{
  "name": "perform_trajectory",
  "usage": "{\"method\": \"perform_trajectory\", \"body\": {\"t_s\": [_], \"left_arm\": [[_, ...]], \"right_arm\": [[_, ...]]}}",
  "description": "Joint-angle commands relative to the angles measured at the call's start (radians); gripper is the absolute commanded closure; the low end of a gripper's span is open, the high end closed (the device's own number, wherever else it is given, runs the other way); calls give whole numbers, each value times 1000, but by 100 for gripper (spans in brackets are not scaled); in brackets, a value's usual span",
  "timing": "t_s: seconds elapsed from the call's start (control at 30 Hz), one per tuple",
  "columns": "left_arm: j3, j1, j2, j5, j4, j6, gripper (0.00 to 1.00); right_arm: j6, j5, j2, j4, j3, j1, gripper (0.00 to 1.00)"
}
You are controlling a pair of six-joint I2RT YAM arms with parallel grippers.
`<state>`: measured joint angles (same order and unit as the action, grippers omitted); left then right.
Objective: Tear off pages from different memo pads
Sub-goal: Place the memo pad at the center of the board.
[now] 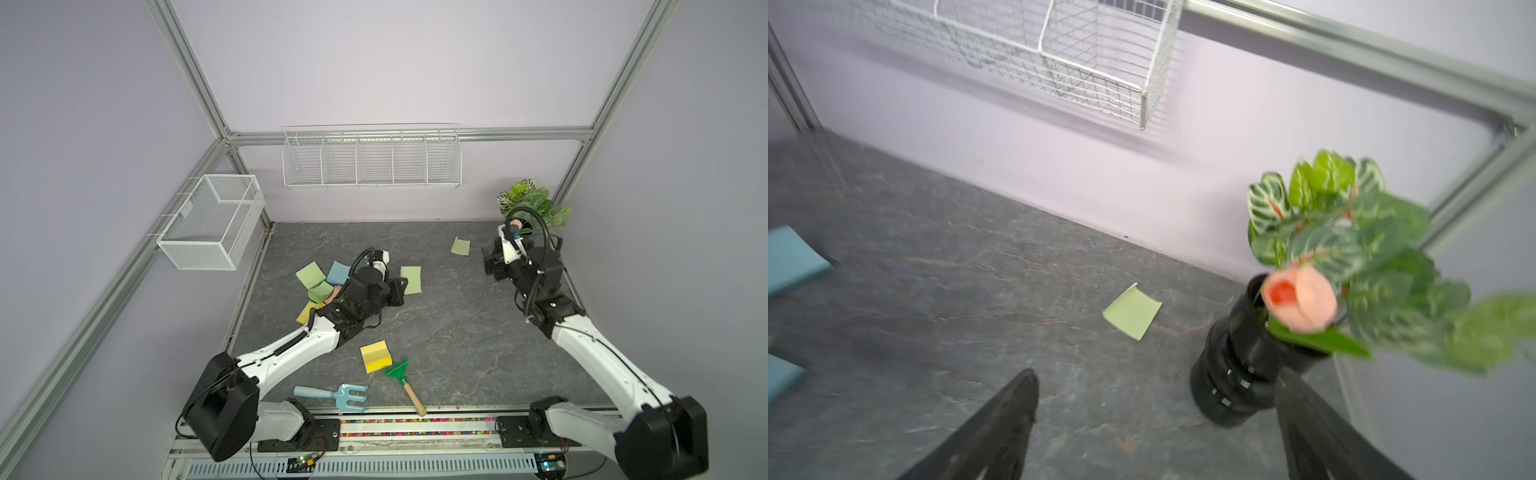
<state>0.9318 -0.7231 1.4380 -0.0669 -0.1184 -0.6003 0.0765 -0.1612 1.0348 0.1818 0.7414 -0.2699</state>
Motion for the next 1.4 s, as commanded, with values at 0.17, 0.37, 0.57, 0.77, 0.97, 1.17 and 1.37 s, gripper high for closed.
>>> {"method": "perform_trajectory", "body": {"t_s": [0.17,0.37,0.57,0.77,0.97,1.17,1.37], "left_arm": [[442,124,512,-338,-55,23,88],[799,167,825,-442,11,-34,88],[1131,169,1050,-452,229,-4,87],[1259,171,1158,-432,280,-25,87],[1307,188,1221,-445,264,-77,85],[1432,194,1289,-421,408,-40,73],[1428,221,1263,-351,496,2,39]], "right_arm": [[-382,33,-264,-35,-258,1,11],[-464,28,-266,36,-321,-3,11],[-488,47,-211,42,-311,-16,11],[-473,47,-193,6,-286,-34,11],[-456,25,-211,-2,-290,-51,11],[-442,8,-209,-14,-287,-64,11],[-434,6,-194,-15,-286,-74,11]]}}
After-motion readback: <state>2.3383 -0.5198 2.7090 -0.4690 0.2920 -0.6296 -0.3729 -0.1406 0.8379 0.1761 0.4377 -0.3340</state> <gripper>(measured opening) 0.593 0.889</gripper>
